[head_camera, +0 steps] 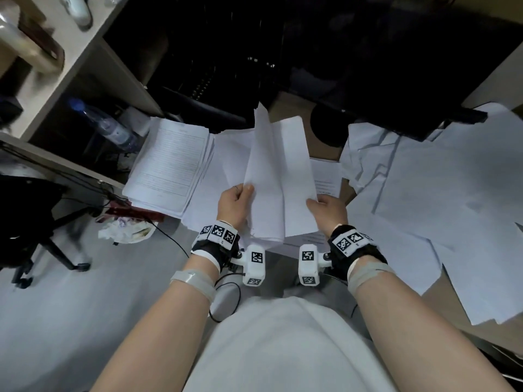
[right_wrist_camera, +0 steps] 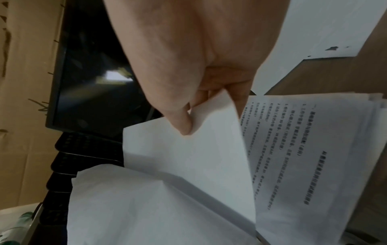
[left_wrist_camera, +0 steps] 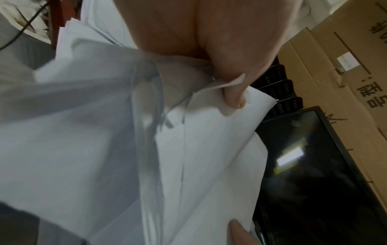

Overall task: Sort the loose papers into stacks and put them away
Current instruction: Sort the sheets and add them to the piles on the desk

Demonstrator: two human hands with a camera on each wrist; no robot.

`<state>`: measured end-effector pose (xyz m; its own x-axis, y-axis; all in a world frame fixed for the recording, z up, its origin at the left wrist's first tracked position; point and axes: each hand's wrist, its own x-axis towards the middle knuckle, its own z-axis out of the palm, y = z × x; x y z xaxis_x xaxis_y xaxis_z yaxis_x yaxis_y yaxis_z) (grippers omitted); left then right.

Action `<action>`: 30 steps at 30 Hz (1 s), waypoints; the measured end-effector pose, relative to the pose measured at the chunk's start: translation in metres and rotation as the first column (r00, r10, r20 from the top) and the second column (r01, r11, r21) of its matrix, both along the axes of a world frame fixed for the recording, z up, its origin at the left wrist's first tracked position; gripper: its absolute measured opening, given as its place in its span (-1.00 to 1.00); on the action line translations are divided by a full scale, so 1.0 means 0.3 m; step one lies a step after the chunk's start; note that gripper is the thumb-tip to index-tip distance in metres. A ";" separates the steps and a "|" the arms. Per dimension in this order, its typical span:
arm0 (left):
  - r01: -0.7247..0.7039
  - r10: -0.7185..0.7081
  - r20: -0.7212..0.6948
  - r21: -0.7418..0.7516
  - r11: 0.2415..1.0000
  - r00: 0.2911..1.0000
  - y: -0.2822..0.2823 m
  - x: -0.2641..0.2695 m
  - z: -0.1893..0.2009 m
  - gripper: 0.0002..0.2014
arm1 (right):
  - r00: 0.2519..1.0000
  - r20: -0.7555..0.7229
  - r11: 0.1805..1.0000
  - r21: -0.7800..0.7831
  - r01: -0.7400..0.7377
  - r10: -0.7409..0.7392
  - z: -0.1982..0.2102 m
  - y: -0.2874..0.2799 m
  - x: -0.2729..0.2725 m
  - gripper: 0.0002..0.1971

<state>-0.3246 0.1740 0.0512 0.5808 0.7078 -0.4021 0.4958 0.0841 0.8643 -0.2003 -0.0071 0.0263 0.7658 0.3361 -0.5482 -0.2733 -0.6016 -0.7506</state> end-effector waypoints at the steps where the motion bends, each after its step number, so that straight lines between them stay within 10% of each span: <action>1: -0.017 0.017 0.004 -0.006 1.000 1.000 0.001 -0.009 0.000 -0.69 | 0.999 -0.035 1.000 0.012 -0.026 0.027 0.001 0.005 -0.006 -0.83; 4: -0.058 0.063 0.076 -0.061 0.996 0.995 0.004 -0.036 0.018 -0.74 | 0.991 -0.088 0.994 -0.005 -0.105 0.104 -0.017 0.033 -0.025 -0.47; 6: -0.074 0.078 0.081 -0.056 0.996 0.994 0.024 -0.065 0.026 -0.70 | 0.987 -0.122 0.993 -0.034 -0.114 0.109 -0.027 0.073 -0.043 -0.70; 19: -0.192 0.193 0.000 0.125 0.973 0.981 0.471 -0.225 -0.012 -0.56 | 0.997 -0.076 0.950 -0.313 -0.016 -0.008 -0.077 0.406 -0.119 -0.72; 30: -0.012 0.012 -0.038 0.006 1.000 0.999 0.716 -0.226 -0.045 -0.55 | 0.954 -0.195 0.877 -0.467 0.113 -0.226 -0.164 0.594 -0.316 -0.45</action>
<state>-0.3926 0.3889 0.0376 0.5567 0.7167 -0.4200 0.5277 0.0854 0.8451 -0.2951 0.1710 -0.0230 0.6170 -0.1106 -0.7792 -0.5363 -0.7837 -0.3134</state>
